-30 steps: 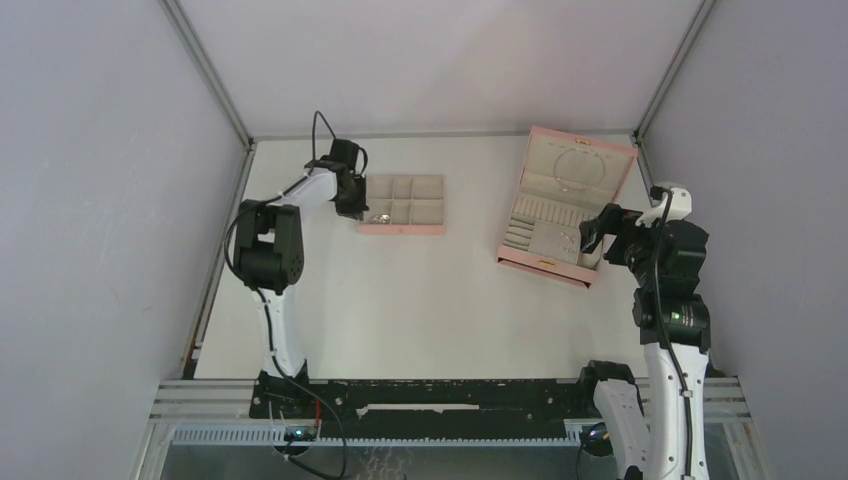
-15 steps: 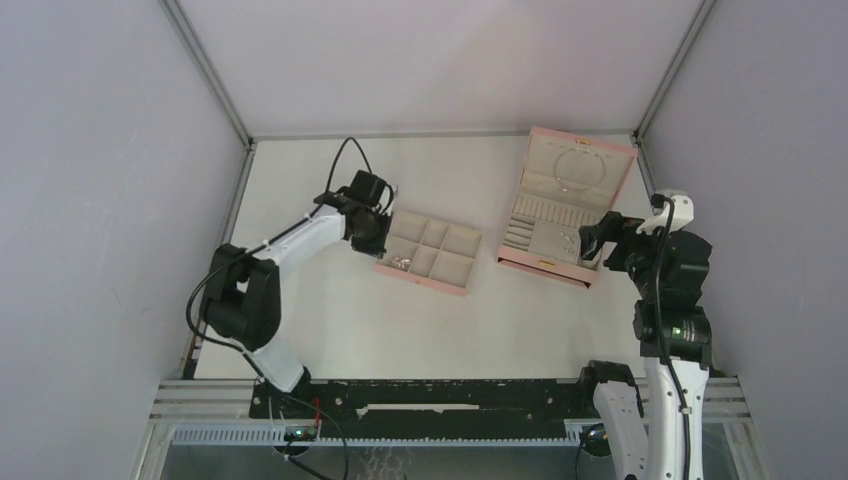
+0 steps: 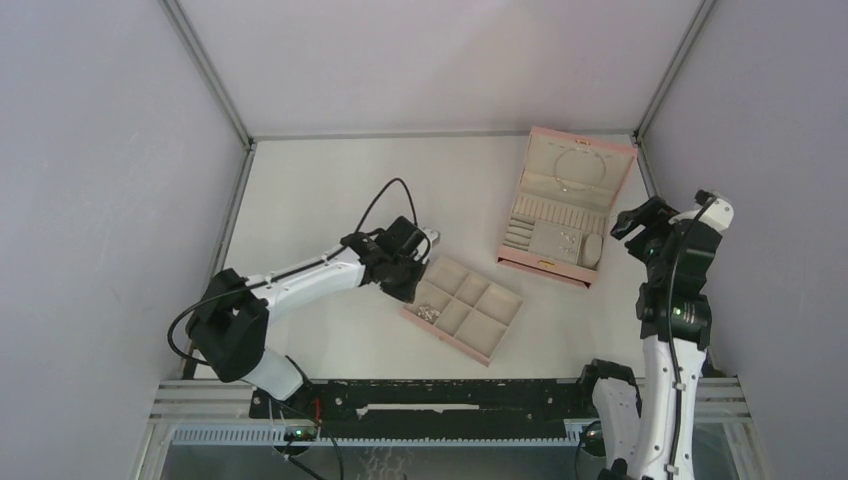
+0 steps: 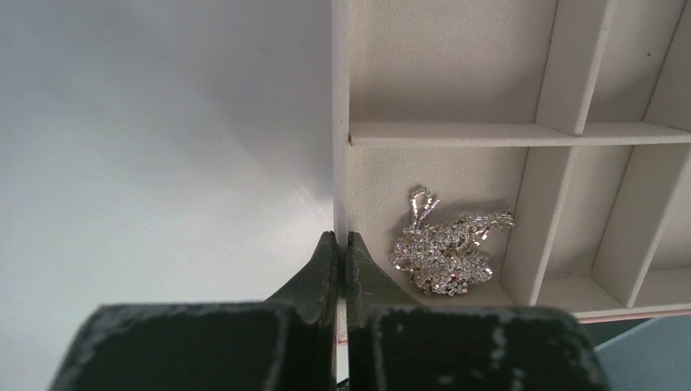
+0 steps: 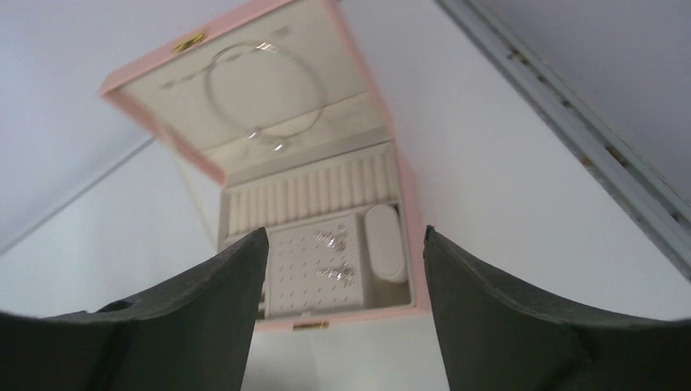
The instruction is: Organize the mixed jewelry
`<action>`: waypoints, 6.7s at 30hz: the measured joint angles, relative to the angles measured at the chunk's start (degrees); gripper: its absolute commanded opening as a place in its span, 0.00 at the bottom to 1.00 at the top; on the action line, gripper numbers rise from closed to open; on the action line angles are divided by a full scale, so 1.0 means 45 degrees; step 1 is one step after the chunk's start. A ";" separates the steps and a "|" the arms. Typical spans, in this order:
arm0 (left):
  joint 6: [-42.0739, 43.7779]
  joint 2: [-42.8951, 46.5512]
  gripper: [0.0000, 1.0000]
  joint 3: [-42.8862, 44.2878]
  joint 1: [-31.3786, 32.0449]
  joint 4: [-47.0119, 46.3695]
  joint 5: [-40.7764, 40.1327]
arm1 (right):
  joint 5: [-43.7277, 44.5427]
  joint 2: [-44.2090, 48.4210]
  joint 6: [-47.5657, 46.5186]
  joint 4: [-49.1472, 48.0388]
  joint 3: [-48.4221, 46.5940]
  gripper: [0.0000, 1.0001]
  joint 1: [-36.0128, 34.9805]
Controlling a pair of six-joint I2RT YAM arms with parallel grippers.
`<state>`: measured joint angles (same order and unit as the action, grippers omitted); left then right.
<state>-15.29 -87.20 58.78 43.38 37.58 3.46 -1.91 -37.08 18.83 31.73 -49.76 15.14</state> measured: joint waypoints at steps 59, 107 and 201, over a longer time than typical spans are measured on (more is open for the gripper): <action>-0.0525 -0.2681 0.00 0.2569 0.2001 -0.0777 0.0665 | -0.2288 -1.2536 -0.1180 -0.0826 -0.3254 0.00 0.1015; 0.2735 -0.4726 0.00 0.3157 -0.0185 -0.1753 0.0593 | -0.1501 -0.7771 0.2778 -0.1413 0.1413 0.00 -0.0748; 0.0801 -0.4221 0.00 0.1768 -0.0641 -0.5217 0.1282 | -0.1481 -0.8204 0.2560 -0.2385 0.1404 0.00 -0.0971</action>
<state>-11.68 -106.19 66.74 40.49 14.11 9.23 -8.58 -74.00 30.35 20.99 -43.44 10.76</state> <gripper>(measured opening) 0.014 0.017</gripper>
